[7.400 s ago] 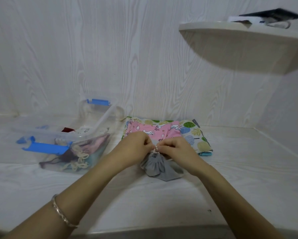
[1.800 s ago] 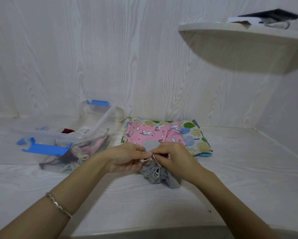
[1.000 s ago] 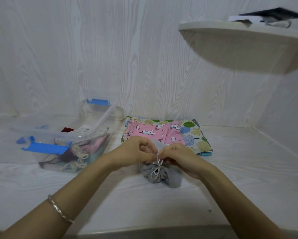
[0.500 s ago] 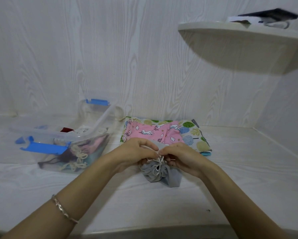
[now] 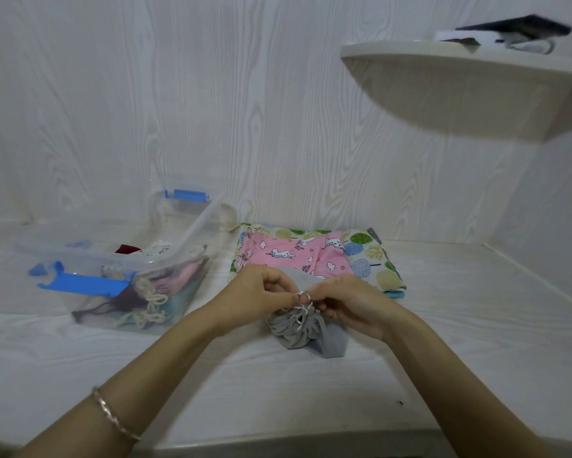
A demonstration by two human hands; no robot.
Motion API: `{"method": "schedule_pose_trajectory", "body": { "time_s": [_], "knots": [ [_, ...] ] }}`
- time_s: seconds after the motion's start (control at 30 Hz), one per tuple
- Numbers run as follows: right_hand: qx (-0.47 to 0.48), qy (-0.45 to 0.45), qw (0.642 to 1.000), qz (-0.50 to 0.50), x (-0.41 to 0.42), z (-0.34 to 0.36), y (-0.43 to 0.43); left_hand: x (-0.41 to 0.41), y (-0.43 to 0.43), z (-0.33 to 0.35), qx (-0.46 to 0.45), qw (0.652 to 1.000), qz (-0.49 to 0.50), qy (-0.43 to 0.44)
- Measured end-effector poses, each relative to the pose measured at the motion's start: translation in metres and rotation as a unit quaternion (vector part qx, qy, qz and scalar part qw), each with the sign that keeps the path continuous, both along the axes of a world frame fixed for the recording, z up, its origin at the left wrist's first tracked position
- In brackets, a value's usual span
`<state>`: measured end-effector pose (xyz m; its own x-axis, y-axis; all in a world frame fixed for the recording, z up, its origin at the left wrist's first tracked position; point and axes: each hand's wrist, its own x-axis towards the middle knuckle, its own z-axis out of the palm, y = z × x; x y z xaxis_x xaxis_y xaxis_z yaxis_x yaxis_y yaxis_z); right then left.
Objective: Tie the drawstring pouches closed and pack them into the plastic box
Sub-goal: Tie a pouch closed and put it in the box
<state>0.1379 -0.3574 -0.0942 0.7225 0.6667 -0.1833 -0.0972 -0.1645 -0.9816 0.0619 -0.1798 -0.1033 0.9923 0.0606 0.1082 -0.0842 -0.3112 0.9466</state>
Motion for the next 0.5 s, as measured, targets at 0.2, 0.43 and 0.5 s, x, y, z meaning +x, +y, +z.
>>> {"method": "schedule_pose_trajectory", "body": {
  "time_s": [0.2, 0.43, 0.5],
  "knots": [
    [-0.075, -0.244, 0.963, -0.090, -0.013, -0.001, 0.003, -0.001, -0.001, 0.003, -0.103, 0.986, -0.057, 0.120],
    [-0.066, -0.329, 0.937, -0.091, -0.024, -0.003, 0.005, 0.000, 0.000, 0.004, -0.177, 0.969, -0.057, 0.163],
    [-0.063, -0.316, 0.943, -0.077, -0.024, -0.003, 0.003, 0.000, 0.001, 0.003, -0.183, 0.967, -0.060, 0.164]
  ]
}}
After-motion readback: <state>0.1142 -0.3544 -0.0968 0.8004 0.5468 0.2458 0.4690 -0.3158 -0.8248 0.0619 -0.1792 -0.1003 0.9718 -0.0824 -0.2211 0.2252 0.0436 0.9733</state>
